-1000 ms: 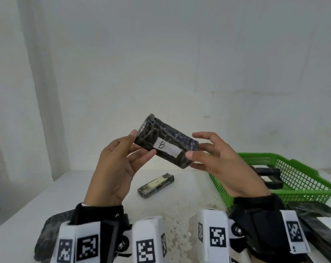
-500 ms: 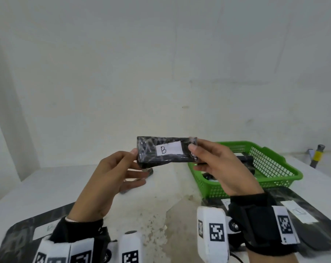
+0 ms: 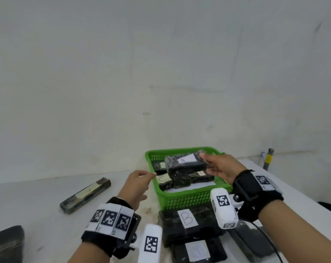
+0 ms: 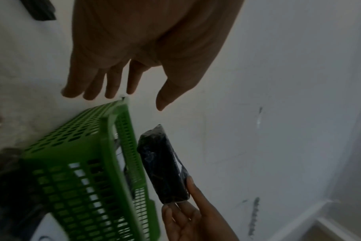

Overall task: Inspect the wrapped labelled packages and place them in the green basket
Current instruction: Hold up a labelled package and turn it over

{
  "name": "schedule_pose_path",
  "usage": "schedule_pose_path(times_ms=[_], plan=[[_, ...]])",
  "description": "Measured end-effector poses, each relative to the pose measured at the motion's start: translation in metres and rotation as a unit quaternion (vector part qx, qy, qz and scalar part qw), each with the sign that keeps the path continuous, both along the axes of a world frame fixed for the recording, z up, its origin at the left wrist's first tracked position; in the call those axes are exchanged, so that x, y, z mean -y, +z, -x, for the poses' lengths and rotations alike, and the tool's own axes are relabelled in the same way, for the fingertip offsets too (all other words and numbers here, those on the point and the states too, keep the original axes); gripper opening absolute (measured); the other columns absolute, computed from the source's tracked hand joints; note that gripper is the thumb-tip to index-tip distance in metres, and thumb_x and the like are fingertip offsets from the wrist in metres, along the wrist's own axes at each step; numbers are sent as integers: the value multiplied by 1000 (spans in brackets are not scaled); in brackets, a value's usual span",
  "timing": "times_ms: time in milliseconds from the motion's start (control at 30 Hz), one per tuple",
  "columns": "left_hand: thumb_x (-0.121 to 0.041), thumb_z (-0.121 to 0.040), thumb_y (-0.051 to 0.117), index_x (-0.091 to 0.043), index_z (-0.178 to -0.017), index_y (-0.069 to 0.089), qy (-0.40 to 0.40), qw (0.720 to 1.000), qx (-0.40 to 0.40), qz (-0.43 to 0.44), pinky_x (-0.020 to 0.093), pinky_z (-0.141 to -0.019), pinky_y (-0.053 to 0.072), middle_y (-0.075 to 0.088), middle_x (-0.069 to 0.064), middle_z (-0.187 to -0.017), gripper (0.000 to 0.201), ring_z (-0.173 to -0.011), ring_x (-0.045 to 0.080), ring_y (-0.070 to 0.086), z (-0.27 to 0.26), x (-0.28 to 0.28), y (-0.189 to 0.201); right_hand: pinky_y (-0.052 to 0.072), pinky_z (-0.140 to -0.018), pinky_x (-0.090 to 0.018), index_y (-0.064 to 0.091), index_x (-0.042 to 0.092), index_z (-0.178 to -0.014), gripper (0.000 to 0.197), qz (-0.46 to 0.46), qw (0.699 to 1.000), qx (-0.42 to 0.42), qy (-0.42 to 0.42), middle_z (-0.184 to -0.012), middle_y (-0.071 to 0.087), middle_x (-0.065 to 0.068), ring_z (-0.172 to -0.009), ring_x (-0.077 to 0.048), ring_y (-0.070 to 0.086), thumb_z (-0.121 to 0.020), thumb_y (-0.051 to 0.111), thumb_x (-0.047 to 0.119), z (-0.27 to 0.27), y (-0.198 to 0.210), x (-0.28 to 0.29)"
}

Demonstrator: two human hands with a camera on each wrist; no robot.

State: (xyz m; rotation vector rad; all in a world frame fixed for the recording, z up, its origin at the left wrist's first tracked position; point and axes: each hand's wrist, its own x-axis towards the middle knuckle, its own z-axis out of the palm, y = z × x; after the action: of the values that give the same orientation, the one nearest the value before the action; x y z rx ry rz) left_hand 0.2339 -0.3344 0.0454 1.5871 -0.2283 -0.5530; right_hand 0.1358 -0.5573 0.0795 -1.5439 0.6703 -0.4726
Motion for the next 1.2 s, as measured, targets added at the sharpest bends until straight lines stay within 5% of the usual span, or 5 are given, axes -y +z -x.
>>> schedule_pose_path(times_ms=[100, 167, 400, 700, 1200], plan=[[-25, -98, 60, 5, -140, 39, -6, 997, -18, -72, 49, -95, 43, 50, 21, -120, 56, -101, 38, 55, -13, 23, -13, 56, -78, -31, 63, -8, -114, 45, 12, 997, -82, -2, -104, 66, -17, -89, -23, 61, -83, 77, 23, -18, -19, 23], [-18, -98, 60, 11, -123, 46, -5, 996, -23, -85, 47, -90, 48, 48, 17, -91, 40, -69, 29, 49, -18, 30, -20, 54, -81, -33, 60, -9, -115, 46, 13, 994, -105, 1, -113, 65, -23, -87, -23, 62, -83, 78, 19, -25, -28, 29], [10, -97, 49, 2, -80, 55, -12, 999, -27, -18, 31, -52, 53, 55, 15, -72, 19, -60, 25, 56, -22, 39, -30, 54, -66, -24, 66, 4, -111, 29, 51, 977, -183, 93, -117, 63, -14, -90, -18, 61, -87, 74, 17, -44, -32, 33], [0, -99, 52, 5, -110, 61, -27, 1000, -2, 1, 29, -58, 58, 64, 25, -102, 15, -78, 29, 61, -25, 35, -42, 53, -95, -37, 70, 9, -89, 17, 188, 921, -312, 140, -69, 66, -4, -68, -13, 65, -85, 77, 24, -61, -46, 32], [-7, -100, 54, -12, -99, 64, -22, 998, 8, 51, 39, -81, 55, 69, 18, -100, 11, -82, 27, 64, -26, 35, -56, 59, -70, -31, 61, 7, -65, 29, 258, 902, -324, 120, -69, 67, -8, -53, -15, 64, -81, 80, 21, -73, -55, 28]])
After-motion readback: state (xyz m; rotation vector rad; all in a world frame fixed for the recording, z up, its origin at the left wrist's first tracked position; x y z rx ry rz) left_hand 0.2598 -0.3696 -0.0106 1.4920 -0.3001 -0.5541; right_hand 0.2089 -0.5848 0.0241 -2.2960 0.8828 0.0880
